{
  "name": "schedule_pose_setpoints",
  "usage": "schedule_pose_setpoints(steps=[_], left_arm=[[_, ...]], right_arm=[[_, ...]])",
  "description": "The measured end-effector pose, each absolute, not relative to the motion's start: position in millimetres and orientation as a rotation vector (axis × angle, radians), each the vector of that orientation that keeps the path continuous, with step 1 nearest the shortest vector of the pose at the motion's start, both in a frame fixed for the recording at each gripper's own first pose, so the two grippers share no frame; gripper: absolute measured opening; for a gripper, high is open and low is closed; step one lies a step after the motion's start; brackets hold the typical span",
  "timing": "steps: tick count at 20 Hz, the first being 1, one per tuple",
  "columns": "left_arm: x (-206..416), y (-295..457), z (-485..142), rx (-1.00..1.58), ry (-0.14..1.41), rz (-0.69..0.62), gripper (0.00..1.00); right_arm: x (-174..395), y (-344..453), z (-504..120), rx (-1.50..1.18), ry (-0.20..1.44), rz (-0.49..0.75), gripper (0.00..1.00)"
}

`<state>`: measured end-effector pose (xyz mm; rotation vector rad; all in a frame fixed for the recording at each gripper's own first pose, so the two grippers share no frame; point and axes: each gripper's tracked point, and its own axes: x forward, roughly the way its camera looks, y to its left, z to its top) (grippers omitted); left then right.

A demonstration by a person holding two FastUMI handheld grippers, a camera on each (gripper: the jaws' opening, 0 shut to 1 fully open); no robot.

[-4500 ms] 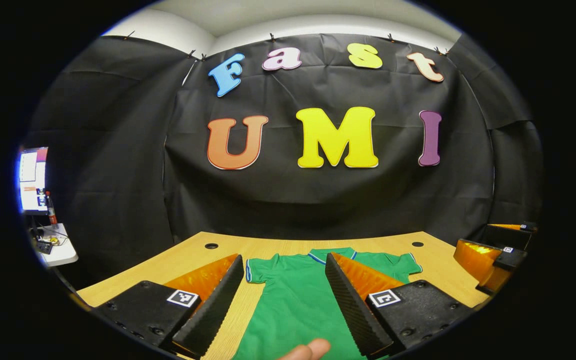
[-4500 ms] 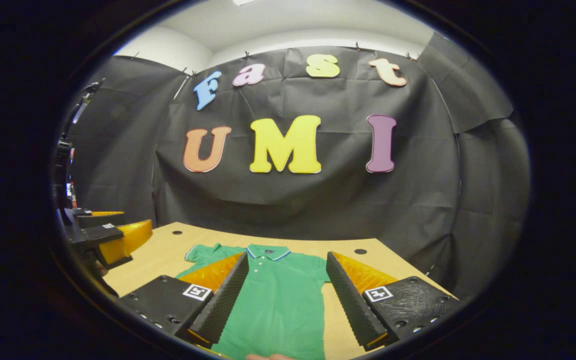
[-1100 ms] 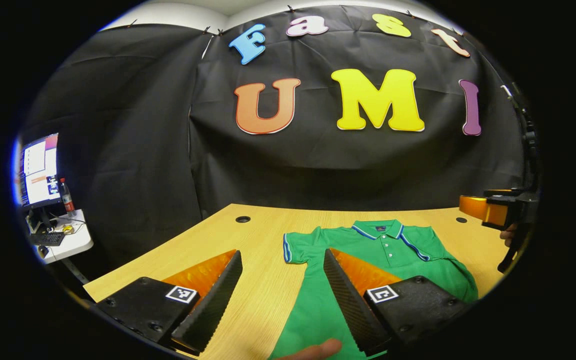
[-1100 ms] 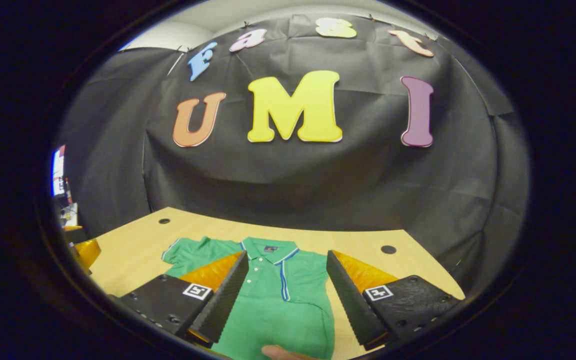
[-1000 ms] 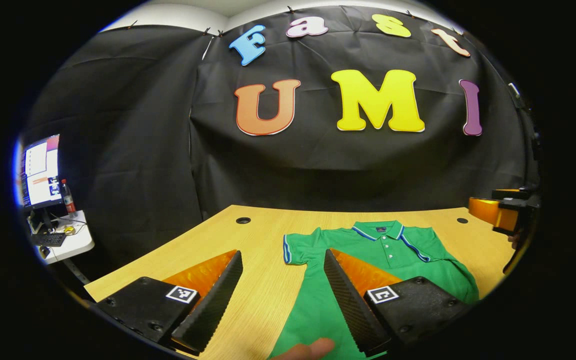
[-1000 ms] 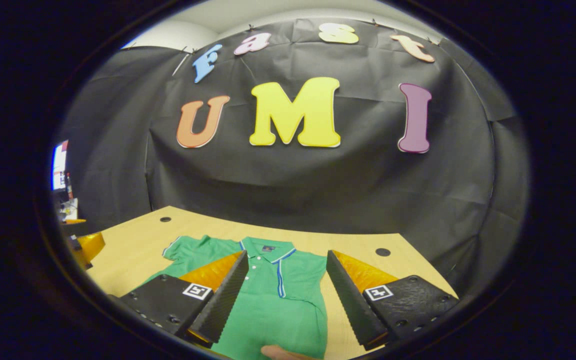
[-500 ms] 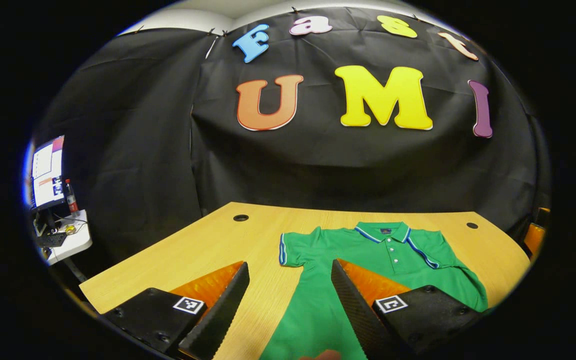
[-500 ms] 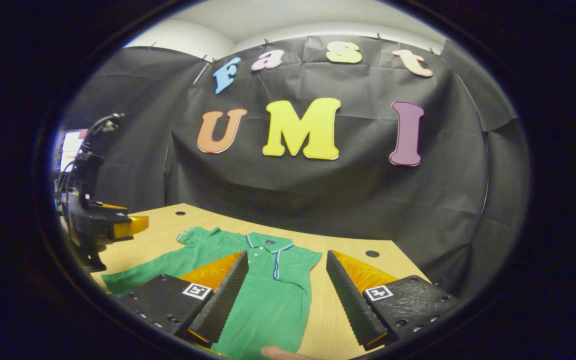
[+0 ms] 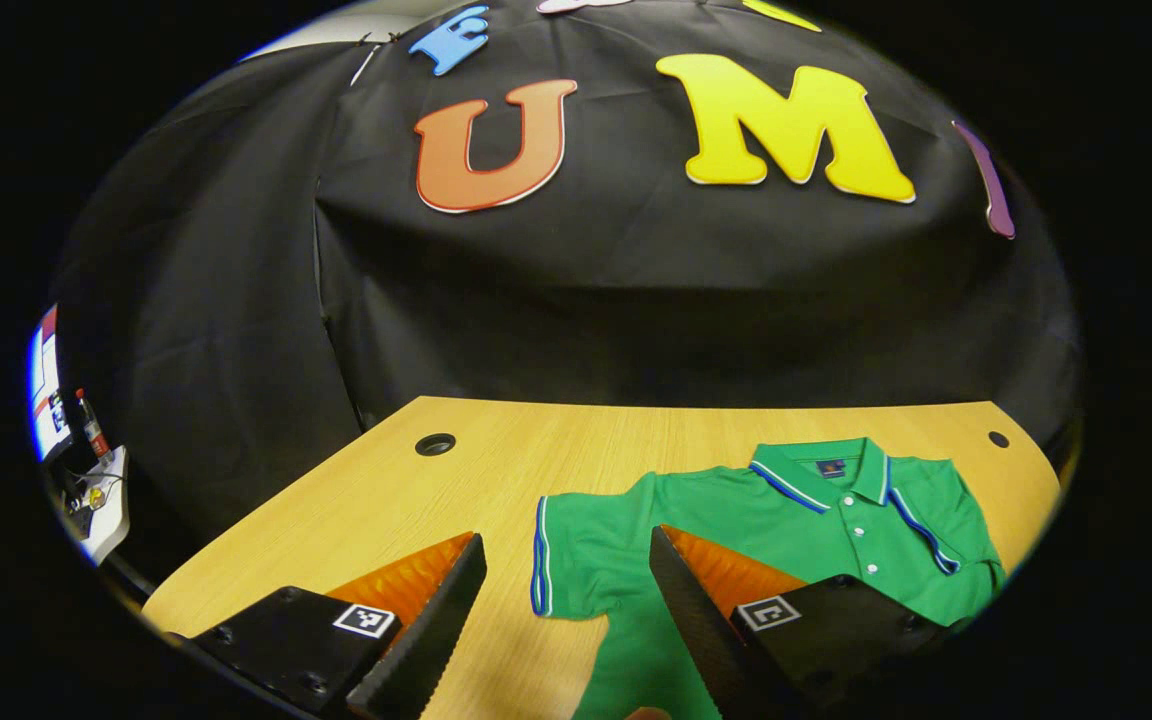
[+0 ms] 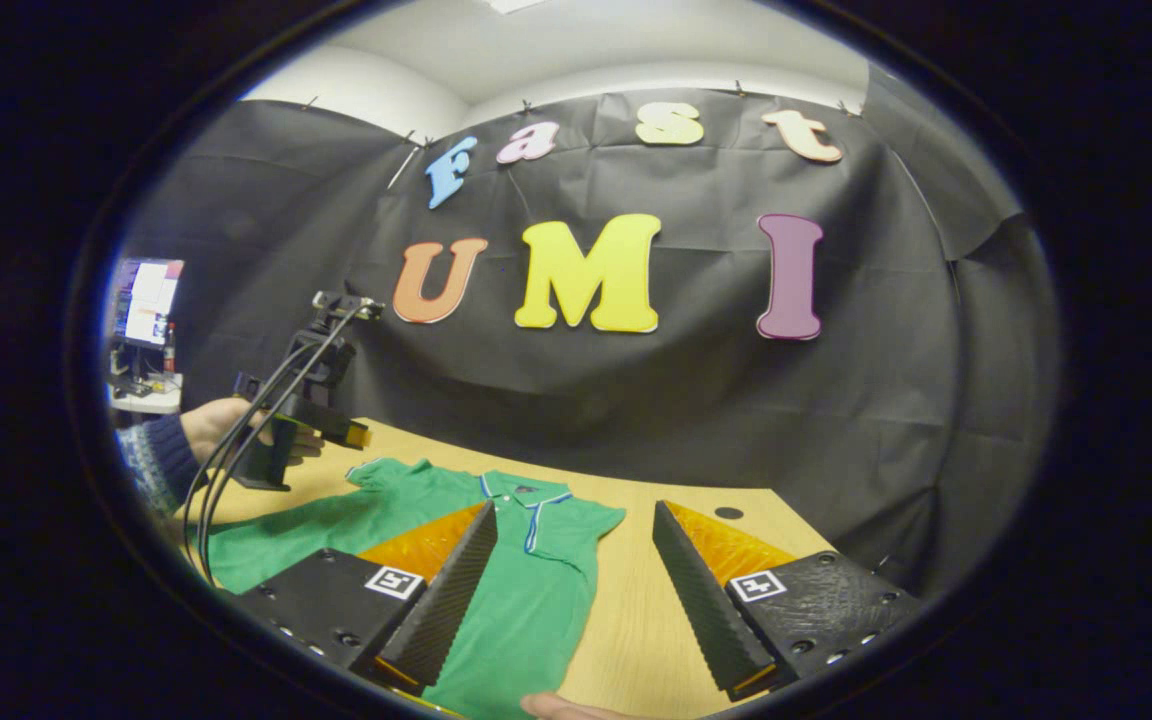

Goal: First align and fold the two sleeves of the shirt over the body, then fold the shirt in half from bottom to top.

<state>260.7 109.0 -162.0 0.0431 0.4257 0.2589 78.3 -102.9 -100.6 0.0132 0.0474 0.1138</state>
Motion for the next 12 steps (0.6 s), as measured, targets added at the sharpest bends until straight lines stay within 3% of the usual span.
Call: schedule_pose_setpoints(steps=[4, 9, 12], left_arm=[[305.5, 130.0, -195.2, -0.035, 0.538, 0.277, 1.00], [317.7, 153.0, -244.3, -0.074, 0.691, 0.306, 1.00], [321.4, 145.7, -249.9, -0.117, 0.693, 0.271, 0.83]], right_arm=[[86.5, -109.5, -112.7, 0.072, 0.071, 0.120, 0.95], [93.2, -110.3, -125.3, 0.064, 0.091, 0.127, 0.96], [94.1, -112.0, -122.0, 0.102, 0.079, 0.130, 0.95]])
